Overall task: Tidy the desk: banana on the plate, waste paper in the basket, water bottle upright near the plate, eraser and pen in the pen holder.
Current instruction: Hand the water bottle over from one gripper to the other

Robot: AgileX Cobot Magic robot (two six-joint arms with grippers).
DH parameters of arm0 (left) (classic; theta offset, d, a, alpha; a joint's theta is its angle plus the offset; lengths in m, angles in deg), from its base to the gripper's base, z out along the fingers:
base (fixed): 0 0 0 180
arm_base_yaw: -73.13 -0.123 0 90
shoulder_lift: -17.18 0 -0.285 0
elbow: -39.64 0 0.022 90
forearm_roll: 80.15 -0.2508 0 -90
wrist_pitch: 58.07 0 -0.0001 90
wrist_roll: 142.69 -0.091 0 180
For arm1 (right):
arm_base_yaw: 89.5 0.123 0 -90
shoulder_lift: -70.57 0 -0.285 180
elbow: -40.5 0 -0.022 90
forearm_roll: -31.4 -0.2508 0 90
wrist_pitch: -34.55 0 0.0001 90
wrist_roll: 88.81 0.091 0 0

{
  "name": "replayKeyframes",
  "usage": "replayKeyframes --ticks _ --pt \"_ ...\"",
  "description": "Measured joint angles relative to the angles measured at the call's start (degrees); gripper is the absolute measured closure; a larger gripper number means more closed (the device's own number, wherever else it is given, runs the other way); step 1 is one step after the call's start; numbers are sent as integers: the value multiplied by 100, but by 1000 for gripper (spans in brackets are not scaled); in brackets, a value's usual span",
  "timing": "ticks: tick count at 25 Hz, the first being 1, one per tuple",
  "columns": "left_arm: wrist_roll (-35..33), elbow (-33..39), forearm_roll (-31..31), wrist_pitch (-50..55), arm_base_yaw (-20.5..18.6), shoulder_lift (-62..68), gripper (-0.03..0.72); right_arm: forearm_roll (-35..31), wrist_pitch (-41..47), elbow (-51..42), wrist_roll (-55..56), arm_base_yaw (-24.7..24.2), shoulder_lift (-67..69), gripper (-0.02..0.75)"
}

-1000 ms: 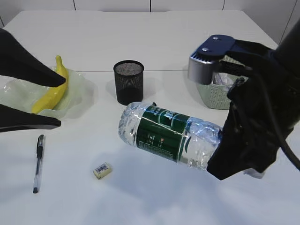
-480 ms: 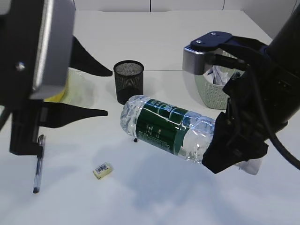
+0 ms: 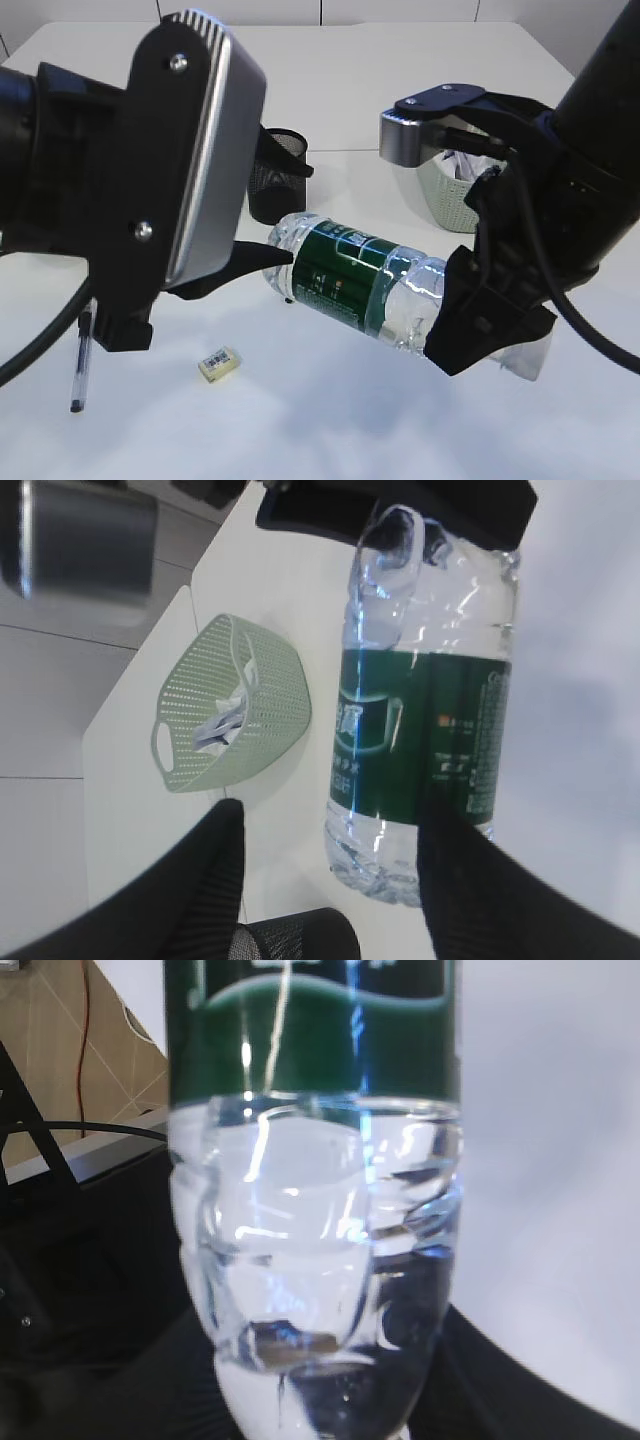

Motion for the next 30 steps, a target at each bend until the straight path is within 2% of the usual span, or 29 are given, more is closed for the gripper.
replayKeyframes --ticks 12,20,30 --pt "0 0 -307 94 332 209 245 -306 0 13 18 0 48 409" --pt "0 0 -367 31 498 306 242 -856 0 142 45 0 62 409" --pt "6 0 -653 -269 498 590 235 -707 129 612 216 0 319 409"
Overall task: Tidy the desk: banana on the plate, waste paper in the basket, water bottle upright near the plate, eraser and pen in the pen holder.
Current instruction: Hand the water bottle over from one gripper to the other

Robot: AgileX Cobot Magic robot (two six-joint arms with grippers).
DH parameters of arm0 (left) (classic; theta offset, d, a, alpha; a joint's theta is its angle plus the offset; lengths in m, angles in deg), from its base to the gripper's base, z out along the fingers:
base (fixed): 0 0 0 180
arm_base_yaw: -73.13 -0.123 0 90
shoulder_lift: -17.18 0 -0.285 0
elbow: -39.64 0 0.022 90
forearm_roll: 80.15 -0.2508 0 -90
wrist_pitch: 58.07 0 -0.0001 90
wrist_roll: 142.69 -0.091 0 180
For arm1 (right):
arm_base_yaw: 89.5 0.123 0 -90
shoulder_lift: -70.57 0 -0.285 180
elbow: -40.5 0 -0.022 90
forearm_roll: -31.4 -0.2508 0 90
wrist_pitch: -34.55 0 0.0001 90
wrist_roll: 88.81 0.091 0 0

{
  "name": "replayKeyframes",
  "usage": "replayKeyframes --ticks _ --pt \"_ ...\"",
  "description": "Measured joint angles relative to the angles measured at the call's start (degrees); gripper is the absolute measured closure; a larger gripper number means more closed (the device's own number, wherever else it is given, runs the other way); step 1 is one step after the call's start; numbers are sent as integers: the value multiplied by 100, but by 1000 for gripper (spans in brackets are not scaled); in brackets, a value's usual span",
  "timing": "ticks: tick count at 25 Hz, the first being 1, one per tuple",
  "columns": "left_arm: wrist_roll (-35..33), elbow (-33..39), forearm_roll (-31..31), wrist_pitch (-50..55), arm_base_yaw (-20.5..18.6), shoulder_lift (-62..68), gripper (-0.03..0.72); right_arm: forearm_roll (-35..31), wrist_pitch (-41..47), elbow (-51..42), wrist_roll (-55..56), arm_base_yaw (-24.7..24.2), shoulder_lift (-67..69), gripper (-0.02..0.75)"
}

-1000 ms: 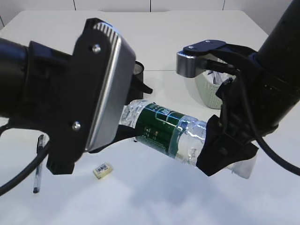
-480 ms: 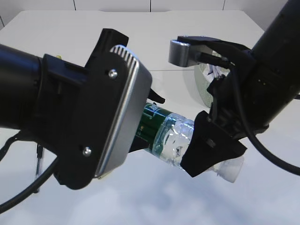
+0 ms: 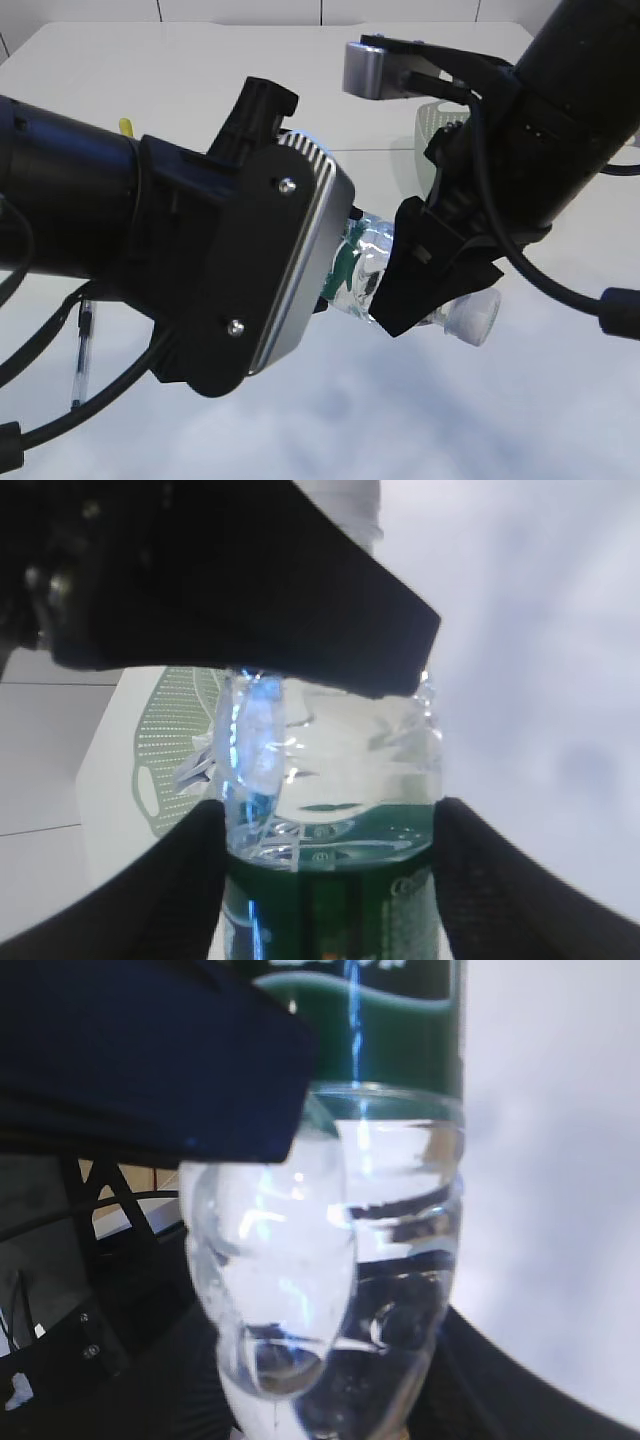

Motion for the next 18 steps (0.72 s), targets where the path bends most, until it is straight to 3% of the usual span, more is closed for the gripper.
replayKeyframes --ticks 9,18 --pt "434 0 -380 46 0 12 127 -394 10 22 3 0 29 409" --pt "444 0 -971 -68 -156 24 115 -623 -92 35 3 0 29 409"
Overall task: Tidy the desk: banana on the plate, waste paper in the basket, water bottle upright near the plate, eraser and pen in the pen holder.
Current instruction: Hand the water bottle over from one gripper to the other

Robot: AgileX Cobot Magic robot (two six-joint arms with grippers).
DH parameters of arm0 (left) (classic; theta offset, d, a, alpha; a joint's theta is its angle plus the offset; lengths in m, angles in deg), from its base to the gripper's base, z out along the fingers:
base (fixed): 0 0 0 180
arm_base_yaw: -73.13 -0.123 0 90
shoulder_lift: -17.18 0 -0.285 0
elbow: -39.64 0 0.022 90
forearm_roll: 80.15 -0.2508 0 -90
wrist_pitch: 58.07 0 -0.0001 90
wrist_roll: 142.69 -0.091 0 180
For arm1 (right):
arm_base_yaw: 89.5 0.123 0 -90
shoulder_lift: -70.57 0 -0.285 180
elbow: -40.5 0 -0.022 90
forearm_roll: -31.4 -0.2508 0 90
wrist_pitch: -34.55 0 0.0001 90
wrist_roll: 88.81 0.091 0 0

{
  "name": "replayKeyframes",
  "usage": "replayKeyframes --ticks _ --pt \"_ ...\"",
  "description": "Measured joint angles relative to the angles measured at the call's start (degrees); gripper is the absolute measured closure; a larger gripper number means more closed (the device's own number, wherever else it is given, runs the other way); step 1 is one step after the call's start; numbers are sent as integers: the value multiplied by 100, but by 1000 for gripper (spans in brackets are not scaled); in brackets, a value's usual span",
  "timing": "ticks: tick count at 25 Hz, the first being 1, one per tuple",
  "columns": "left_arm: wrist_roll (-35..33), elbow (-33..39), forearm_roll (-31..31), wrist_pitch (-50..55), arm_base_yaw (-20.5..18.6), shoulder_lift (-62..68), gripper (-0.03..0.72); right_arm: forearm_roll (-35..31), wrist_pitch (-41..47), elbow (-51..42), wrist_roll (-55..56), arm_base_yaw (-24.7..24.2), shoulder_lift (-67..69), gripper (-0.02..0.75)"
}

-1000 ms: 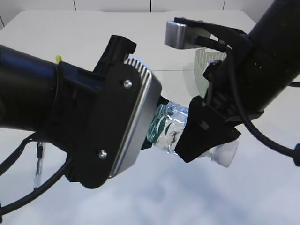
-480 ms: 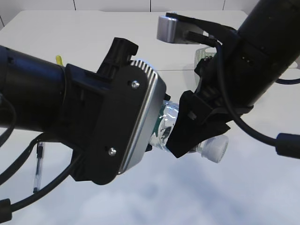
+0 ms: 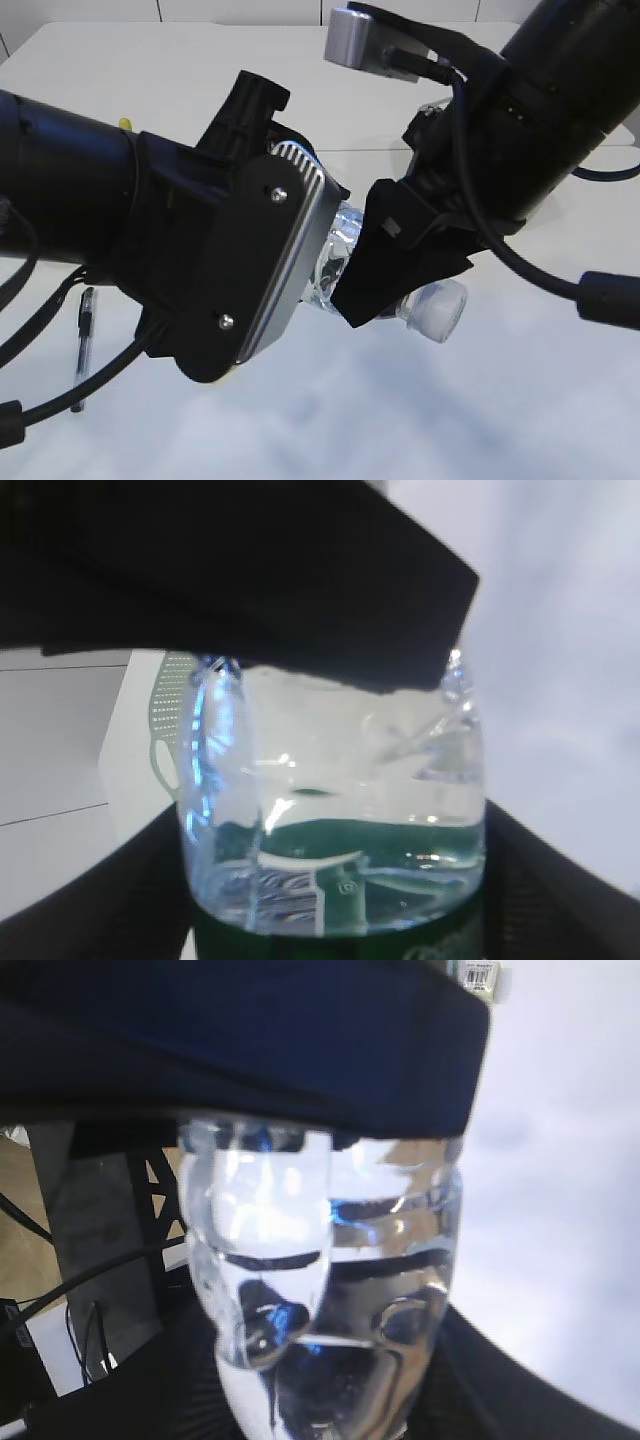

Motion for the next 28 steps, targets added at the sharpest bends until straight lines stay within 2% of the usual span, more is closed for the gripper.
replayKeyframes --ticks 7,14,21,28 --pt "0 0 -75 -48 -2 167 115 -214 0 0 -79 0 0 409" --pt "33 0 -95 -390 -12 429 120 -36 0 0 -80 2 0 409" --pt "36 0 -109 -204 -244 379 125 -24 -27 0 -88 12 0 410" --pt "84 0 -99 -184 -253 371 181 -81 -15 0 -88 12 0 411"
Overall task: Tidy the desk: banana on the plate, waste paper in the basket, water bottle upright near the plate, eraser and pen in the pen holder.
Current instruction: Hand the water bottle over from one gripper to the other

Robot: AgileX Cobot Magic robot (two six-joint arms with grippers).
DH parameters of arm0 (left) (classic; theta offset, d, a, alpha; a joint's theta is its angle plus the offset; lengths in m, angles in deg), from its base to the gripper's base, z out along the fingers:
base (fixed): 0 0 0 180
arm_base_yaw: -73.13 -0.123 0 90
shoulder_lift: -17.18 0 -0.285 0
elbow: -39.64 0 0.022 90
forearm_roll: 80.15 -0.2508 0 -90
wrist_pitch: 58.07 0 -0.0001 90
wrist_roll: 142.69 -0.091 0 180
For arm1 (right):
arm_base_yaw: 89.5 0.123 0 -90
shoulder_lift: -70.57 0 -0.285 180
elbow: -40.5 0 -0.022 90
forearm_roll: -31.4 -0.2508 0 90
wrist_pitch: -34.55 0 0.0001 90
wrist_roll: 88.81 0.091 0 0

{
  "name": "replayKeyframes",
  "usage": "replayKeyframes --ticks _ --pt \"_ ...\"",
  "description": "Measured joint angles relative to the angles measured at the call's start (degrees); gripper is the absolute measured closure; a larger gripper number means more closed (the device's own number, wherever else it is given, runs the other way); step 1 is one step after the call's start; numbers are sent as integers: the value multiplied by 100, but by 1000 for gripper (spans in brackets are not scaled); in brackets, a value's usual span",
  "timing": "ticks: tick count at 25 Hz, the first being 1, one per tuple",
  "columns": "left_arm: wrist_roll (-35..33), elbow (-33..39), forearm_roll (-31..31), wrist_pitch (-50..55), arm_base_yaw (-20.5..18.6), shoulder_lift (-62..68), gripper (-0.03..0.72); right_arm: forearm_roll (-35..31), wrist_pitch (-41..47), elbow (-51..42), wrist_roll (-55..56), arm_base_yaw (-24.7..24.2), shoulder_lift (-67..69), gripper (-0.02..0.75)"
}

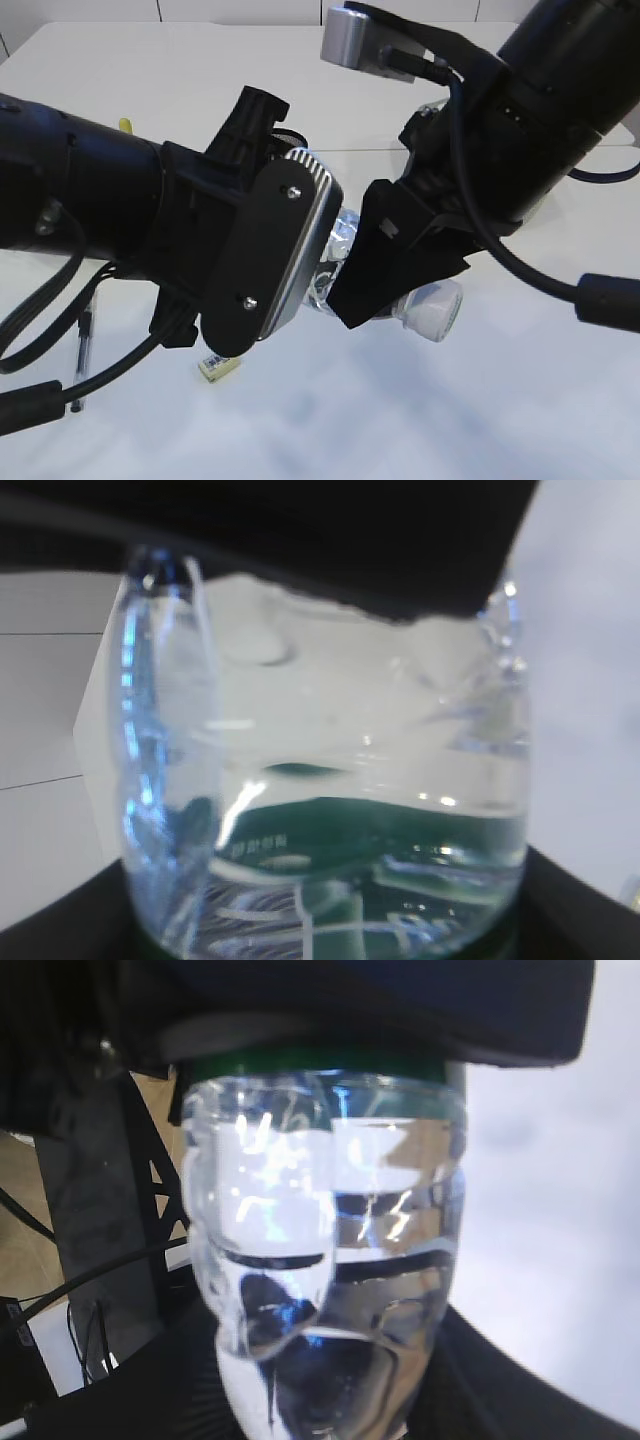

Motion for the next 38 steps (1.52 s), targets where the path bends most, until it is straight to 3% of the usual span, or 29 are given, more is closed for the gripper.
replayKeyframes --ticks 13,24,31,38 --pt "25 0 32 0 0 -13 247 -34 0 0 0 0 0 411" --pt "25 0 32 5 0 -13 253 -45 0 0 0 0 0 409" --pt "25 0 32 14 -28 -13 270 -80 19 0 -29 0 0 326" --pt "25 0 32 14 -27 -23 273 -80 22 0 -128 0 0 318"
